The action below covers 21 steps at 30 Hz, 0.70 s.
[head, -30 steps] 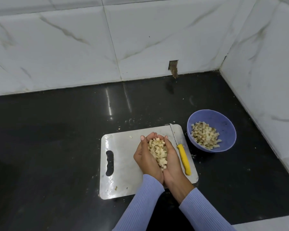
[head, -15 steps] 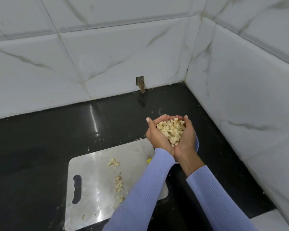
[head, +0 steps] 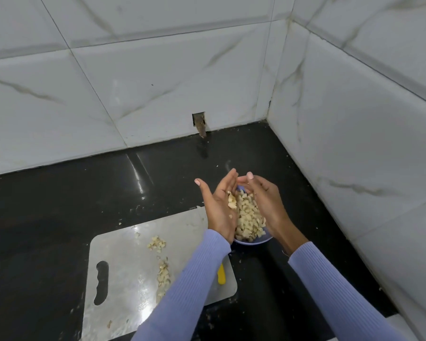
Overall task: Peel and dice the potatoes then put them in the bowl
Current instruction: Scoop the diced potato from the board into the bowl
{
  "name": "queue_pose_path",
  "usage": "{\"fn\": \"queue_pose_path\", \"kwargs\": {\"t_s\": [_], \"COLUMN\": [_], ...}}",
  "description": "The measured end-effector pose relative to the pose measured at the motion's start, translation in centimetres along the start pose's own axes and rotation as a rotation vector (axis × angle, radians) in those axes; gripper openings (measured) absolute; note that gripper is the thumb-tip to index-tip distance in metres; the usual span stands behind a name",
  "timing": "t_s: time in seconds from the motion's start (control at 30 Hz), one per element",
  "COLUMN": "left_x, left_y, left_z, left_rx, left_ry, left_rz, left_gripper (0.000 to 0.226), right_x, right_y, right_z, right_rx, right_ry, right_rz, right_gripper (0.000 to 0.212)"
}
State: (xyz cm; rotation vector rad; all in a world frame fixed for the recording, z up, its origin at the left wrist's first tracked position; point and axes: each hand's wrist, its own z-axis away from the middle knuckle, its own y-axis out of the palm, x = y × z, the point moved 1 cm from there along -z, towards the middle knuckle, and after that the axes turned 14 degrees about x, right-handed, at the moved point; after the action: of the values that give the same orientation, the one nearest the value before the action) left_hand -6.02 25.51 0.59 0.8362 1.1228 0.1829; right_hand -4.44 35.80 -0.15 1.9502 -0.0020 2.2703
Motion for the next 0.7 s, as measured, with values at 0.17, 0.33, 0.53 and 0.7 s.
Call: {"fn": "queue_pose_path", "kwargs": {"t_s": [0.17, 0.33, 0.53, 0.7], "left_x": [-0.2, -0.6, -0.9, -1.2], "left_y": [-0.5, -0.8, -0.9, -0.6], "left_z": [-0.1, 0.1, 0.3, 0.4], "left_rx": [0.045, 0.103, 0.163, 0.187], "left_ry": [-0.012, 0.003, -0.02, -0.027], "left_rz": [0.07, 0.133, 0.105, 0.115], "left_gripper": [0.101, 0.102, 0.098, 0.088], "right_x": [-0.3, -0.4, 0.5, 0.2], "right_y": [0.5, -0.6, -0.5, -0.4], "right_z": [0.6, 0.6, 1.7, 2.1], "right_rx": [0.24, 0.274, 0.263, 0.294], "right_ry": [-0.152, -0.248, -0.294, -0.309], "right_rz": [0.288, 0.494, 0.394, 0.536], "right_gripper": [0.027, 0.015, 0.015, 0.015]}}
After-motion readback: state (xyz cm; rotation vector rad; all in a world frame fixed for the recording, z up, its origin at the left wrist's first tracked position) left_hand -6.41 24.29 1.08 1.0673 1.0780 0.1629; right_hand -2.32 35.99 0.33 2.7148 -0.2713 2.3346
